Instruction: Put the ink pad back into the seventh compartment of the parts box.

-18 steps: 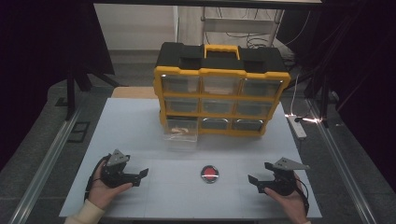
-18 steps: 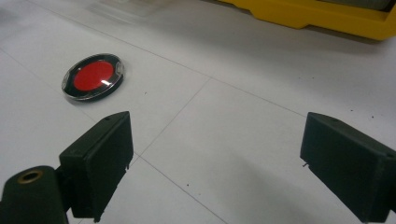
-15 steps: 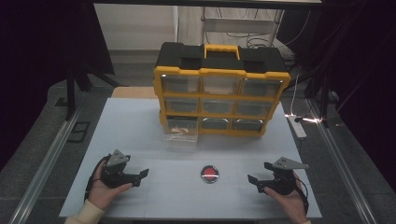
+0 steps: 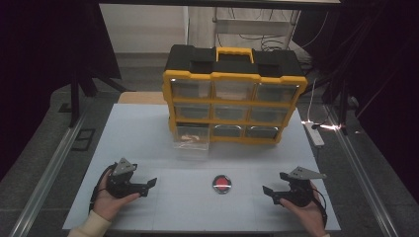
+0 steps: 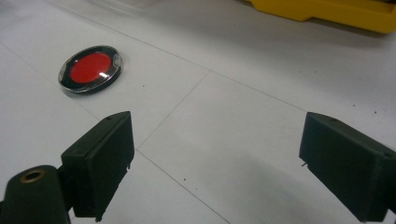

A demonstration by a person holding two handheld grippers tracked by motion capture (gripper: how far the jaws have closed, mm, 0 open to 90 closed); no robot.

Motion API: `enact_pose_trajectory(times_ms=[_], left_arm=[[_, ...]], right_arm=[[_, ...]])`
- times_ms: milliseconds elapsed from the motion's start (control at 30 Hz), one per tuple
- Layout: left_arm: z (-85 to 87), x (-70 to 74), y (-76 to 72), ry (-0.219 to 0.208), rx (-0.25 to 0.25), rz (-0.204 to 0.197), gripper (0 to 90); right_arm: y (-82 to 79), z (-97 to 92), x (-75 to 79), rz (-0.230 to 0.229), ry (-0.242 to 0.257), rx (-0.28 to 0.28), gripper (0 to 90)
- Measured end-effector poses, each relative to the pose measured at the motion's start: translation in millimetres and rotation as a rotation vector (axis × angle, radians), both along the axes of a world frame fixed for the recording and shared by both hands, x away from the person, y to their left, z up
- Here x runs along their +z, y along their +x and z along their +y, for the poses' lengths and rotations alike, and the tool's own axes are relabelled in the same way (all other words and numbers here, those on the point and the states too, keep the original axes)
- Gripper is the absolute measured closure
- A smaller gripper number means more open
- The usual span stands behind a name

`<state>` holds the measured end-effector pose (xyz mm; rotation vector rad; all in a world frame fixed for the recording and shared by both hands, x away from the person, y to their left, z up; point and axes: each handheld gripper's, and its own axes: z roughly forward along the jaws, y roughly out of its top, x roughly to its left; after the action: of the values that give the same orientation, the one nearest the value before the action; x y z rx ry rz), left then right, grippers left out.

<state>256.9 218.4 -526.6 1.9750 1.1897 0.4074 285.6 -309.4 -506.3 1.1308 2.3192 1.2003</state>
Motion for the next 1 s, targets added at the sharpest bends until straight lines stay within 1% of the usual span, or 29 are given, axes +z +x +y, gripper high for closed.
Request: enact_pose_trajectory(times_ms=[67,233,367,467,633,700,767,933,1000], left_arm=[[0.7,0.5,-0.6,0.0,-0.001,-0.004,7.8],[0.1,-0.5,-2.3,-0.006,-0.01,0.006,7.8],[-0.5,2.5,-4.8,-0.012,-0.02,-0.004,7.9],[-1.1,4.6,-5.2,-0.011,-0.025,-0.004,8.0],[-3.8,10.3,-5.6,-0.015,-0.027,-0.023,8.2],[-5.3,10.3,-5.3,-0.017,-0.026,-0.021,8.2],[-7.8,10.9,-5.0,-0.014,-0.034,-0.014,8.1],[-16.2,16.9,-6.0,-0.017,-0.068,-0.029,8.1],[-18.8,17.8,-5.9,-0.016,-0.073,-0.033,8.0]], right_arm=[[0.2,1.0,0.7,-0.001,0.002,-0.001,10.6],[2.2,2.0,0.6,0.003,0.002,-0.003,10.7],[2.8,3.7,0.6,0.004,0.006,-0.002,10.9],[5.3,5.2,0.0,0.004,0.002,0.005,10.9],[7.3,6.3,-0.6,0.01,0.005,0.011,10.9],[7.5,6.6,-0.3,0.007,0.002,0.01,11.0],[7.7,7.1,0.0,0.004,0.002,0.014,11.0],[8.2,7.7,-0.3,0.007,0.002,0.018,11.1],[8.7,8.0,-0.5,0.005,0.0,0.018,11.1]])
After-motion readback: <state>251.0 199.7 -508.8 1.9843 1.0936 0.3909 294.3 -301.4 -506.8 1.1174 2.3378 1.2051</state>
